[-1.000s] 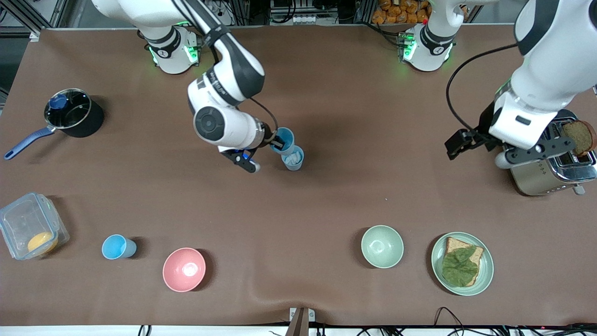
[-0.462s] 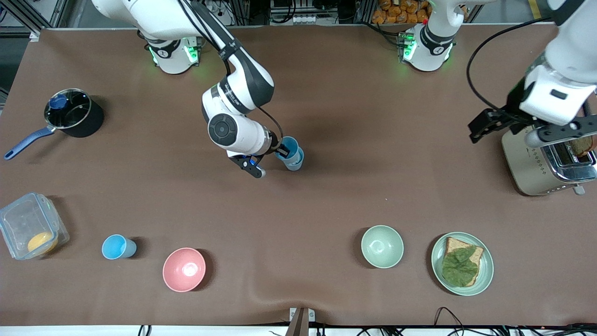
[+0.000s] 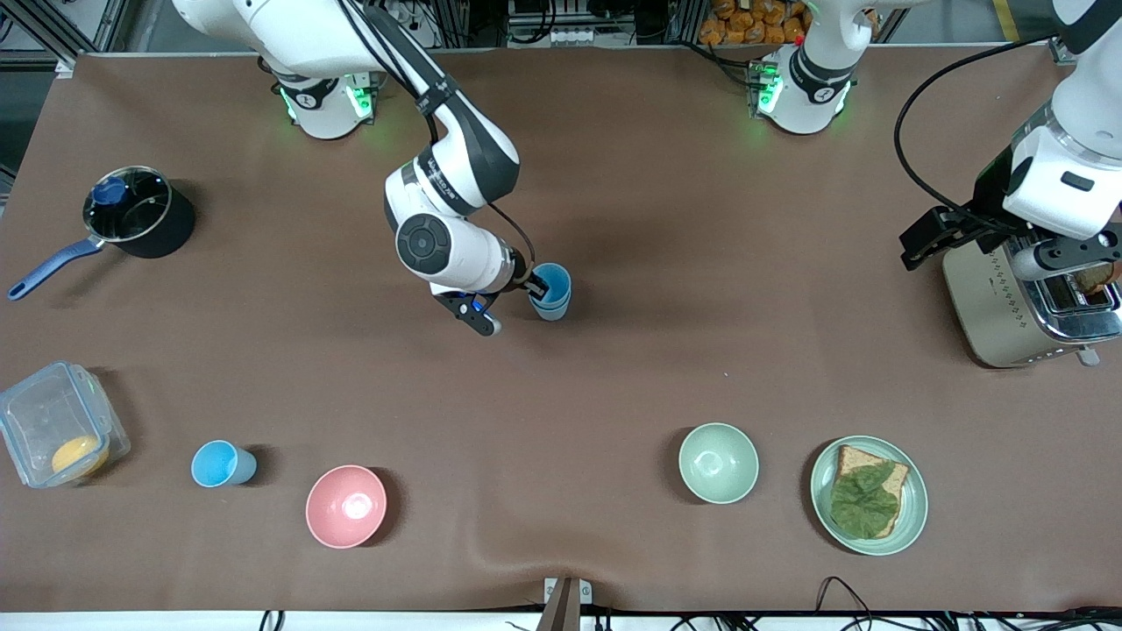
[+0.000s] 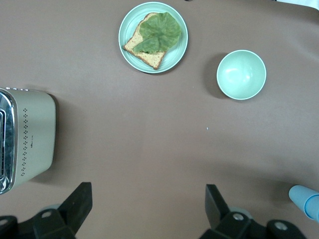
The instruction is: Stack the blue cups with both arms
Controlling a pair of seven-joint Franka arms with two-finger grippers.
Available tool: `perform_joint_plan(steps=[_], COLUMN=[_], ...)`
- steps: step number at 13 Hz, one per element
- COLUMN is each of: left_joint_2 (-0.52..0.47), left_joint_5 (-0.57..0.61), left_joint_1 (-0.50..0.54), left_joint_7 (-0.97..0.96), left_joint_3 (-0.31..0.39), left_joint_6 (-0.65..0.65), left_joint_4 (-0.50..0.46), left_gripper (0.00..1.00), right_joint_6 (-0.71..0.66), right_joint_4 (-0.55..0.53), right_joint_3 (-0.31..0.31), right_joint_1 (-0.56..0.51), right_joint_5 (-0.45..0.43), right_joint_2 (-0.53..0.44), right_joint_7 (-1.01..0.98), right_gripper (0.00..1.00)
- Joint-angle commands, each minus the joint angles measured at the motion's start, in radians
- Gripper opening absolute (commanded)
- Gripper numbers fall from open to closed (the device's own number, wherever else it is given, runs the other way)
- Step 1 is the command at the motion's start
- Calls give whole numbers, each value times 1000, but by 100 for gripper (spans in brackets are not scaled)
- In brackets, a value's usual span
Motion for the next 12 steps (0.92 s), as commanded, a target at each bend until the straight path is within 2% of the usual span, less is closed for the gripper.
perform_joint_plan(steps=[1, 4, 5, 6, 9, 12], left_joint_2=[-14, -29, -34, -34, -34, -36], left_joint_5=[12, -1, 1, 1, 1, 1], left_joint_1=[19, 39, 40, 42, 40, 40], left_joint_7=[34, 49, 48, 49, 49, 49], left_joint_3=[18, 23, 23, 23, 22, 20], left_joint_6=[-5, -13, -14, -16, -19, -20], left_joint_4=[-4, -8, -10, -10, -8, -7], left_gripper=[100, 100, 100, 100, 100, 100], right_joint_6=[-148, -394, -443, -462, -485, -493], right_joint_4=[25, 13, -1, -19, -48, -45], right_joint_3=[-25, -25, -25, -25, -25, -25], right_joint_1=[-65, -232, -275, -312, -462, -516], right_joint_5=[-53, -157, -229, -291, -323, -440], right_joint_2=[-70, -174, -208, -251, -377, -509], right_joint_7=[-72, -390, -471, -554, -832, -1036], right_gripper=[100, 100, 100, 100, 100, 100])
